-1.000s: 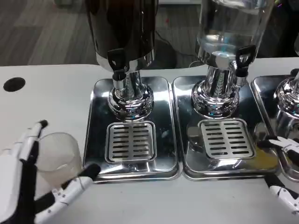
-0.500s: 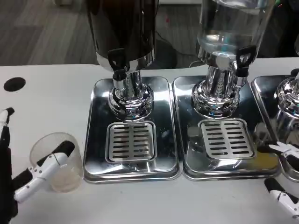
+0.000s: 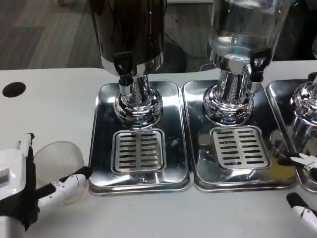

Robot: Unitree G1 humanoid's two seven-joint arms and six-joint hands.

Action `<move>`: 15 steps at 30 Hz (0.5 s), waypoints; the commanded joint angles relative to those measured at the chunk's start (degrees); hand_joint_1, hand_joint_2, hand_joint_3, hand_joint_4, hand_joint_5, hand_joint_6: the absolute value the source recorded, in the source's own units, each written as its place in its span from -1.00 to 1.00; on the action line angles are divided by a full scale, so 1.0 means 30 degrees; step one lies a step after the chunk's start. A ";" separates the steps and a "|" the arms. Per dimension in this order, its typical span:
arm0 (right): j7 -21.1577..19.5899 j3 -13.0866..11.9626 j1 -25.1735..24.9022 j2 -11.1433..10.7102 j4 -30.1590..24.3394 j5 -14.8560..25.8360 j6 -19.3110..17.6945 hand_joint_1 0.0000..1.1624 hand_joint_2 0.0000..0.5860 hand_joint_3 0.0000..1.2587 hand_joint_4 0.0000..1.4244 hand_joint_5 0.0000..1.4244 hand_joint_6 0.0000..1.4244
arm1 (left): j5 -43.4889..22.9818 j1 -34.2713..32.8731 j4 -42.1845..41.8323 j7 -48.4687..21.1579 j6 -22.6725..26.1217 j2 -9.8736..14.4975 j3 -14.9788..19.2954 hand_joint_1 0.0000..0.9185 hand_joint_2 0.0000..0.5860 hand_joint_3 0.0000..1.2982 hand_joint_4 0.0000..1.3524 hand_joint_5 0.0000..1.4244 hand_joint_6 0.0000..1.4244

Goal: Grasp the cup under the faucet to collect the drink, then remove the cup.

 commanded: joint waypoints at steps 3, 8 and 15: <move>0.0222 -0.0123 0.0077 -0.0267 0.0347 0.0062 -0.0639 -0.20 0.32 -0.59 -0.80 -0.86 -0.99 | 0.1100 -0.0693 0.1428 -0.0476 0.0560 0.0411 -0.0943 -0.75 -0.85 -0.90 -0.90 -0.62 -0.17; 0.0223 -0.0230 0.0214 -0.0324 0.0871 0.0139 -0.1004 -0.20 0.32 -0.59 -0.80 -0.86 -0.99 | 0.1953 -0.0987 0.1790 0.0326 0.0615 0.0405 -0.1877 -0.65 -0.76 -0.73 -0.72 -0.43 -0.03; 0.0254 -0.0404 0.0374 -0.0359 0.1302 0.0371 -0.1365 -0.20 0.32 -0.60 -0.80 -0.86 -0.99 | 0.2218 -0.0797 0.1957 0.2695 0.0496 0.0184 -0.2595 -0.51 -0.63 -0.50 -0.47 -0.20 0.19</move>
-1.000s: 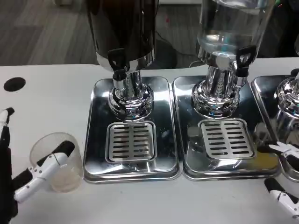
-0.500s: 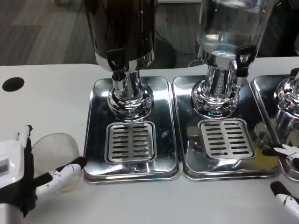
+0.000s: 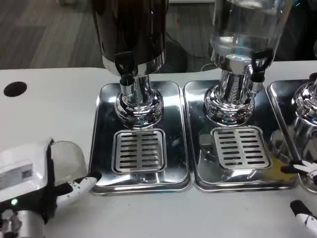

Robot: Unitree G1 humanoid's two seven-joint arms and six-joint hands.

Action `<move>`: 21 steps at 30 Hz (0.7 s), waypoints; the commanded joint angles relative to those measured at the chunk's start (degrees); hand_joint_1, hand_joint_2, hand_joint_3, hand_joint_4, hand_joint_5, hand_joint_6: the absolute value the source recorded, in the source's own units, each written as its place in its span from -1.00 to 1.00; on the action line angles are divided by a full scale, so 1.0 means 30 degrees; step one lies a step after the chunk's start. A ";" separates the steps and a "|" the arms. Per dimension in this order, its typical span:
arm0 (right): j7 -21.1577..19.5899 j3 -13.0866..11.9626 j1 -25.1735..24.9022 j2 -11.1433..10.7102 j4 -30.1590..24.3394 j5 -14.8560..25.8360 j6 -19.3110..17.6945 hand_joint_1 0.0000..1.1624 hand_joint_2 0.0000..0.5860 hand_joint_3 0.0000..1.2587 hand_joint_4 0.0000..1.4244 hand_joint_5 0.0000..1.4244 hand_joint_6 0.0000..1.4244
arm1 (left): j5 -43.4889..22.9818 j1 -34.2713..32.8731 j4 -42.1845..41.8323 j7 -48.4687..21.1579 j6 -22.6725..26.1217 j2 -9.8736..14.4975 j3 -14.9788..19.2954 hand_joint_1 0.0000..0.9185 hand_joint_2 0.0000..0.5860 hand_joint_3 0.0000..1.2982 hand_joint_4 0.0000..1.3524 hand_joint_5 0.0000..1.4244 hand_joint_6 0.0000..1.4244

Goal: Grasp the cup under the faucet to collect the drink, then remove the cup.

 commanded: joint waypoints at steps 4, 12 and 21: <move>0.0148 -0.0240 0.0235 -0.0252 0.0471 0.0305 -0.0603 -0.20 0.32 -0.60 -0.80 -0.86 -0.99 | 0.0075 0.0266 0.0270 0.1682 -0.0154 0.0022 -0.0376 -0.46 -0.57 -0.38 -0.33 -0.05 0.28; 0.0222 -0.0274 0.0353 -0.0269 0.0487 0.0358 -0.0888 -0.20 0.32 -0.62 -0.80 -0.86 -0.99 | -0.0184 0.0766 0.0047 0.2436 -0.0209 0.0015 -0.0311 -0.43 -0.56 -0.29 -0.18 0.11 0.41; 0.0380 -0.0210 0.0542 -0.0224 0.0465 0.0324 -0.1089 -0.20 0.32 -0.62 -0.80 -0.86 -0.99 | -0.0805 0.1385 -0.0306 0.3726 -0.0369 -0.0054 -0.0025 -0.39 -0.51 -0.23 -0.12 0.18 0.47</move>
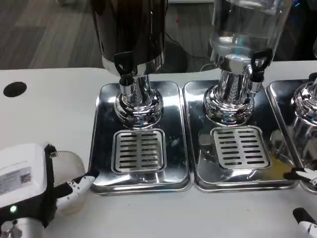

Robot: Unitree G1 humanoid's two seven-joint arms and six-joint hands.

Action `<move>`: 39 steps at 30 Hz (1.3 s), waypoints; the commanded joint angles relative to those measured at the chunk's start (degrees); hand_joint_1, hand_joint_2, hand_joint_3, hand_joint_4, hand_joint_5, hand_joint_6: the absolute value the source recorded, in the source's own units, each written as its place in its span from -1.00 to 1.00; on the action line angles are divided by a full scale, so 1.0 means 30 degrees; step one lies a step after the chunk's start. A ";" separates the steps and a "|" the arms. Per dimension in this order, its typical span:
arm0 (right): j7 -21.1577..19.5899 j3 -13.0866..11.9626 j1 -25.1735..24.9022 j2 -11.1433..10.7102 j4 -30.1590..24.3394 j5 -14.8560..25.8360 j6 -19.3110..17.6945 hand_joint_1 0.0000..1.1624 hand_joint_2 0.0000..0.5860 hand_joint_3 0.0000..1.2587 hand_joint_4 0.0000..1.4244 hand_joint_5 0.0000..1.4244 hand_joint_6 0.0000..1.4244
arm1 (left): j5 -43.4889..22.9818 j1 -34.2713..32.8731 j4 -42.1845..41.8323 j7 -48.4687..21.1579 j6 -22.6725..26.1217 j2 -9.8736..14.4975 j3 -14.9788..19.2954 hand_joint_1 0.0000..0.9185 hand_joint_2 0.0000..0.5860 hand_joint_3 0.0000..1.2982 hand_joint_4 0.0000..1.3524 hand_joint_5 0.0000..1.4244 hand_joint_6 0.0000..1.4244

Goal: Grasp the cup under the faucet to collect the drink, then remove the cup.

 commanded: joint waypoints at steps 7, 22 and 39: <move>0.0192 -0.0059 0.0250 -0.0194 -0.0100 0.0182 -0.0553 -0.20 0.32 -0.62 -0.80 -0.86 -0.99 | -0.0566 0.0590 -0.0981 0.0740 -0.0239 0.0019 0.0343 -0.38 -0.51 -0.22 -0.11 0.19 0.48; 0.0201 0.0085 0.0349 -0.0138 0.0106 0.0178 -0.0764 -0.20 0.32 -0.62 -0.80 -0.88 -0.99 | -0.0567 0.0357 -0.2800 0.0338 -0.0587 -0.0233 0.0623 -0.38 -0.51 -0.21 -0.11 0.22 0.49; 0.0450 0.0029 0.0549 -0.0218 0.0384 0.0670 -0.1167 -0.20 0.32 -0.63 -0.80 -0.88 -0.99 | -0.0210 -0.3178 -0.0558 -0.0966 -0.0251 -0.0772 -0.0085 -0.38 -0.50 -0.20 -0.09 0.22 0.53</move>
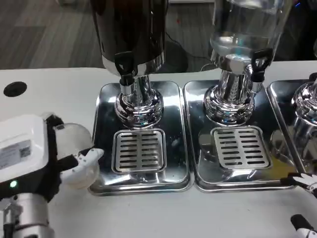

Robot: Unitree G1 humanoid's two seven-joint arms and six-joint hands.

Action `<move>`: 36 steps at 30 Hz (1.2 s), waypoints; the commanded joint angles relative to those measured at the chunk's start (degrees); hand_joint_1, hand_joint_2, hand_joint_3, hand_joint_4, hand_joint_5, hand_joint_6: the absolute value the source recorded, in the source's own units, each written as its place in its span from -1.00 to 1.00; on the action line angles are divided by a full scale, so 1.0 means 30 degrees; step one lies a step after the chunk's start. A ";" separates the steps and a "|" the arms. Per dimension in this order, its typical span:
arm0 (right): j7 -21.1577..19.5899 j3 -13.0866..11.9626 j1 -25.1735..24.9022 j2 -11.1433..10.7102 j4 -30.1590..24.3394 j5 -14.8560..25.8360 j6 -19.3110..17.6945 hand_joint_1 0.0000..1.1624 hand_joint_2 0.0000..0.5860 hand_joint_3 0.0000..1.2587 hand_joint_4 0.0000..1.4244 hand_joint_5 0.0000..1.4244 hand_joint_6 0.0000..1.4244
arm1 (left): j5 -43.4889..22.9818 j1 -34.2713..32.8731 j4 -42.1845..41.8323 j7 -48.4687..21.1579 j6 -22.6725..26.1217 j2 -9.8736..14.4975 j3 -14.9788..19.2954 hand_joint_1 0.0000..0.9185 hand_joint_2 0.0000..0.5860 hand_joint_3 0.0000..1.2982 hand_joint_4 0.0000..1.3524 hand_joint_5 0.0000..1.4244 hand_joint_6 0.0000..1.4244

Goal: Grasp the cup under the faucet to collect the drink, then remove the cup.

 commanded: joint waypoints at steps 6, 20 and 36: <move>0.0440 -0.0141 0.0232 -0.0323 0.0602 0.0824 -0.0654 -0.19 0.32 -0.63 -0.80 -0.87 -0.99 | 0.0170 -0.2582 0.2405 0.0159 0.0524 -0.0799 -0.1132 -0.38 -0.50 -0.20 -0.08 0.22 0.51; 0.0829 -0.0094 -0.0145 -0.0561 0.1281 0.1364 -0.0862 -0.17 0.31 -0.63 -0.80 -0.87 -0.99 | -0.0444 -0.5701 0.5921 0.1364 0.1312 -0.1882 -0.2443 -0.38 -0.50 -0.20 -0.08 0.22 0.50; 0.1351 -0.0085 -0.0669 -0.0679 0.2393 0.1910 -0.1209 -0.17 0.31 -0.63 -0.80 -0.86 -0.99 | -0.1009 -0.8163 0.8137 0.1825 0.2176 -0.2296 -0.3791 -0.38 -0.50 -0.20 -0.08 0.22 0.50</move>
